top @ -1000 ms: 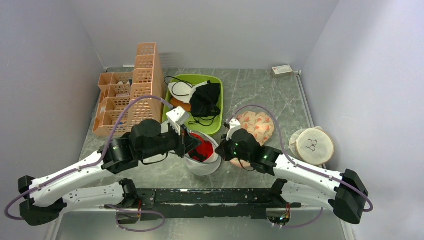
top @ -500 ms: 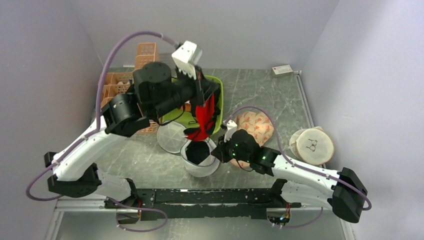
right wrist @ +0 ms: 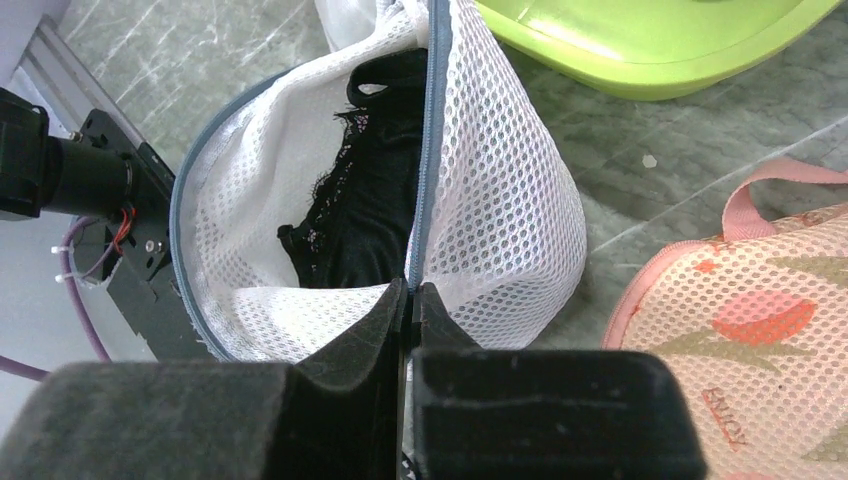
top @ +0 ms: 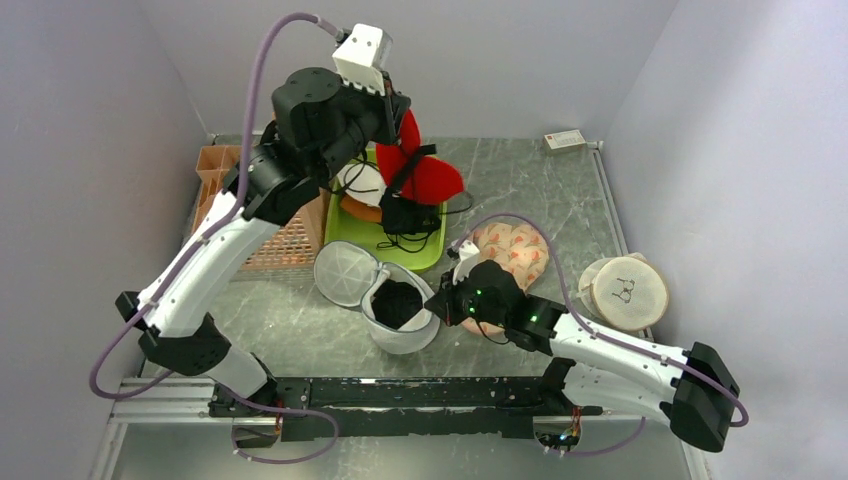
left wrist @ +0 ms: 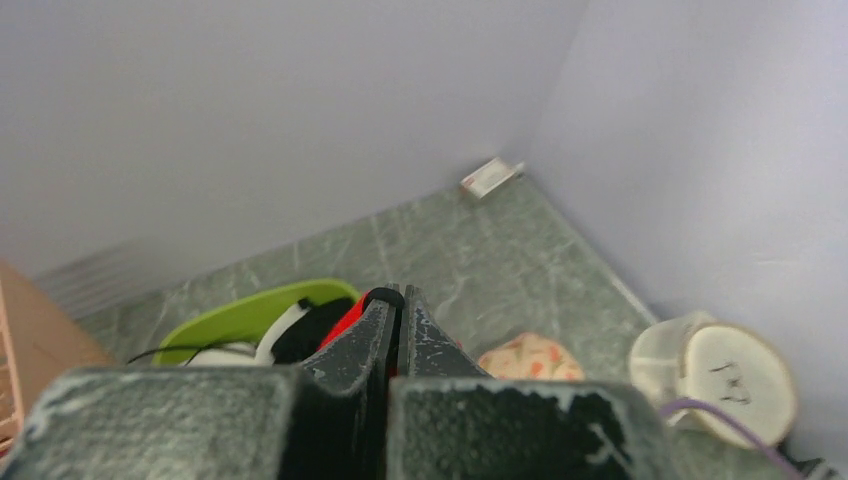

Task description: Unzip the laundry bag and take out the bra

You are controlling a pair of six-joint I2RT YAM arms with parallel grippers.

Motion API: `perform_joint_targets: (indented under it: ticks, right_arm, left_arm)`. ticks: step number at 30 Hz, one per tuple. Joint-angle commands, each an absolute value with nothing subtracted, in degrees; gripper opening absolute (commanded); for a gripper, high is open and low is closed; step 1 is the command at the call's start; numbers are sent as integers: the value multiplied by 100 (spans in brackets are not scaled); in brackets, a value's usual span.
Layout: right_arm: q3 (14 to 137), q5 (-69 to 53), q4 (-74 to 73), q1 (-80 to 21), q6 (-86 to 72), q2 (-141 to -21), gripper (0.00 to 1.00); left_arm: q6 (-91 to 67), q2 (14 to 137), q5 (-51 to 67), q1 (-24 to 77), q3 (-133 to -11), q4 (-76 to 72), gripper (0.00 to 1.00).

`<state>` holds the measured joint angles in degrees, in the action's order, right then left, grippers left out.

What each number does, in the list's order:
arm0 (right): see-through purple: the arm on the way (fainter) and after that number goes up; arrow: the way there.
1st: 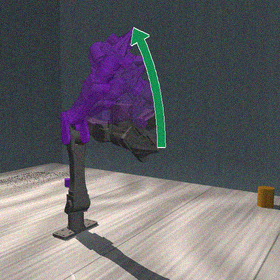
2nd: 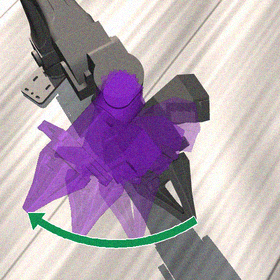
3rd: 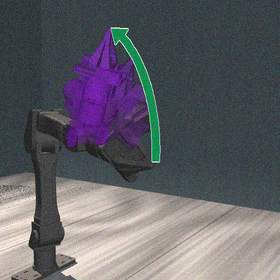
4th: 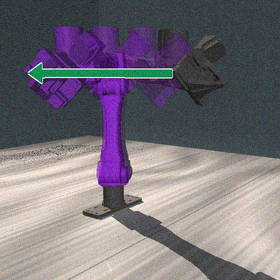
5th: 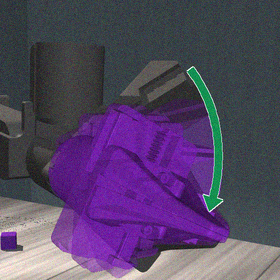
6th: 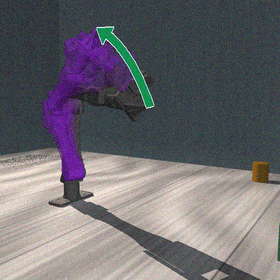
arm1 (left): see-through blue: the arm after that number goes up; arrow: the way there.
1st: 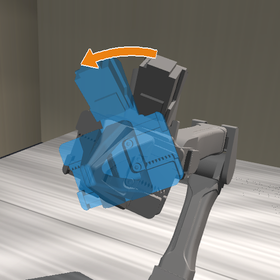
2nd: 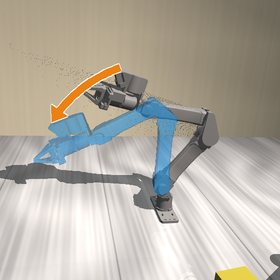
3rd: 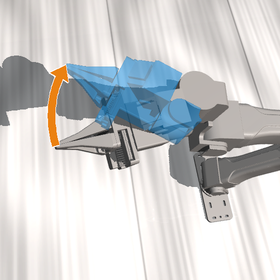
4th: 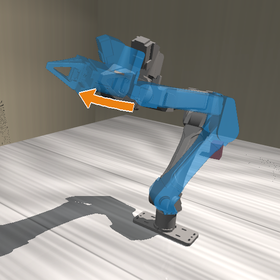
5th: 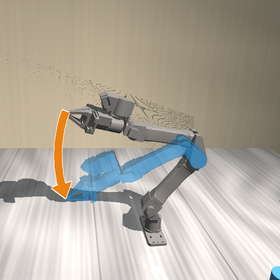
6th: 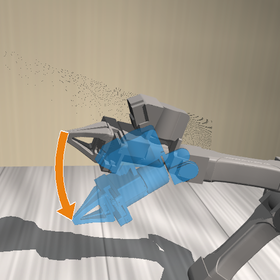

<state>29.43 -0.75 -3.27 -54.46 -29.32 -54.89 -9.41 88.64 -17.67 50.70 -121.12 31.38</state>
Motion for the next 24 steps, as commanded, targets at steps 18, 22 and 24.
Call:
perform_joint_targets:
  ticks: [18, 22, 24]
  right_arm:
    - [2822, -118, -49, -5469, -3041, -5567, 0]
    - [2725, -122, 36, -5475, -3210, -5527, 0]
    - [2665, -116, 81, -5469, -3225, -5498, 0]
  left_arm:
    - [-1463, 10261, -882, 3897, -9192, 2455, 7]
    - [-1559, 10429, -800, 3867, -9384, 2782, 13]
    - [-1613, 10206, -738, 3865, -9108, 2561, 20]
